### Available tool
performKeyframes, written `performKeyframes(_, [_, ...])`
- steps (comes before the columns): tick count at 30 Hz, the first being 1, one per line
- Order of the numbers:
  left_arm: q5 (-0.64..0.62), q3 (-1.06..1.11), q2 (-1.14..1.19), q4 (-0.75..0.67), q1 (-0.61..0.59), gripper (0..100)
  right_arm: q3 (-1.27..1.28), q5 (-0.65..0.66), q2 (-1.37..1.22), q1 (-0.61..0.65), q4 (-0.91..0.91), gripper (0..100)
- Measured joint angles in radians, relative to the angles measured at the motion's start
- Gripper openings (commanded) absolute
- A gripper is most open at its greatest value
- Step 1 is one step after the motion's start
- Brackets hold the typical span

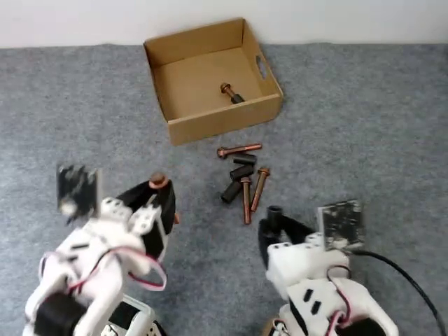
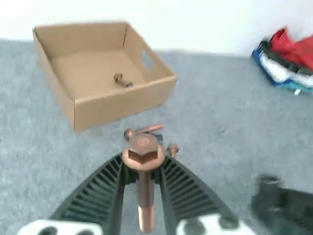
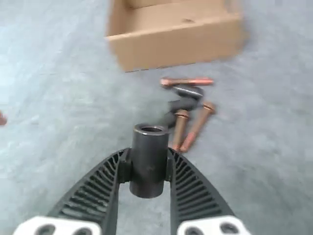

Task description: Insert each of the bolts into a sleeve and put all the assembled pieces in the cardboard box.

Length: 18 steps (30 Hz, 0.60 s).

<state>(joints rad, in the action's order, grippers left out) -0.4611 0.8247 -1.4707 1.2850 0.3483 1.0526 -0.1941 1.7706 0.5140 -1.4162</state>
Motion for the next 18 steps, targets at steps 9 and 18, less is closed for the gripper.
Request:
performKeyframes(9, [0.130, 0.112, -0.334, -0.002, -0.002, 1, 0.176, 0.175, -0.015, 0.292, 0.212, 0.8])
performKeyframes(18, [-0.005, 0.091, -0.334, -0.052, -0.002, 1, 0.253, 0.361, -0.014, 0.419, 0.466, 0.8])
